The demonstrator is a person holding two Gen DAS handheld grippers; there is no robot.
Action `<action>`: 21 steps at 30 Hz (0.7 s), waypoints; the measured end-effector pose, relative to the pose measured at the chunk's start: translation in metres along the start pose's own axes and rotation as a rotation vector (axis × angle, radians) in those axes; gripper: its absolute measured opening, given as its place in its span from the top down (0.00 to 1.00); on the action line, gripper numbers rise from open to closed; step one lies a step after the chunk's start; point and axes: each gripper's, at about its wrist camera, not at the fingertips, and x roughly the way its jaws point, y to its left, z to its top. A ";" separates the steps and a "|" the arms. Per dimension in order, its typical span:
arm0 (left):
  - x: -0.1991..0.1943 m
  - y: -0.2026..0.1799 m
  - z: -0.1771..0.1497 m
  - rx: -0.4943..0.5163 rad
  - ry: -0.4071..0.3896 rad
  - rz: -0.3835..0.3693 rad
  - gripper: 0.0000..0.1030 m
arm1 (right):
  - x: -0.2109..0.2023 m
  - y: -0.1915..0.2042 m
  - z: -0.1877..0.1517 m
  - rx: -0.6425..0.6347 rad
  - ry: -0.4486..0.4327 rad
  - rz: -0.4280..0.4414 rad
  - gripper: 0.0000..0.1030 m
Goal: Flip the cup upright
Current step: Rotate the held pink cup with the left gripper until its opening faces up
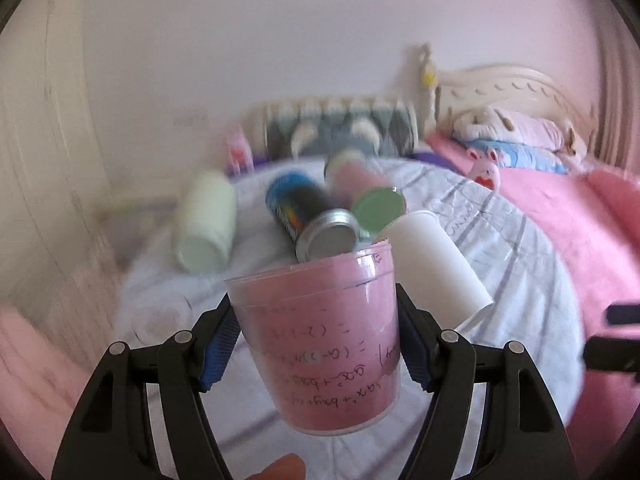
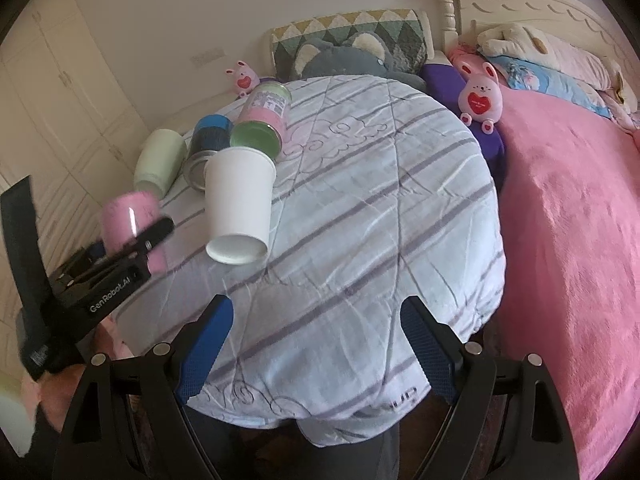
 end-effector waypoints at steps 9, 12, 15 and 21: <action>-0.020 -0.013 -0.048 0.076 -0.107 -0.013 0.30 | -0.009 0.008 -0.039 -0.002 0.056 -0.071 0.16; -0.026 -0.007 -0.056 0.054 -0.140 -0.027 0.30 | -0.012 0.015 -0.049 -0.016 0.070 -0.095 0.16; -0.027 0.001 -0.065 0.031 -0.140 -0.038 0.30 | -0.015 0.023 -0.058 -0.026 0.075 -0.116 0.16; -0.041 0.009 -0.067 0.023 -0.168 -0.060 0.30 | -0.022 0.043 -0.067 -0.046 0.070 -0.130 0.16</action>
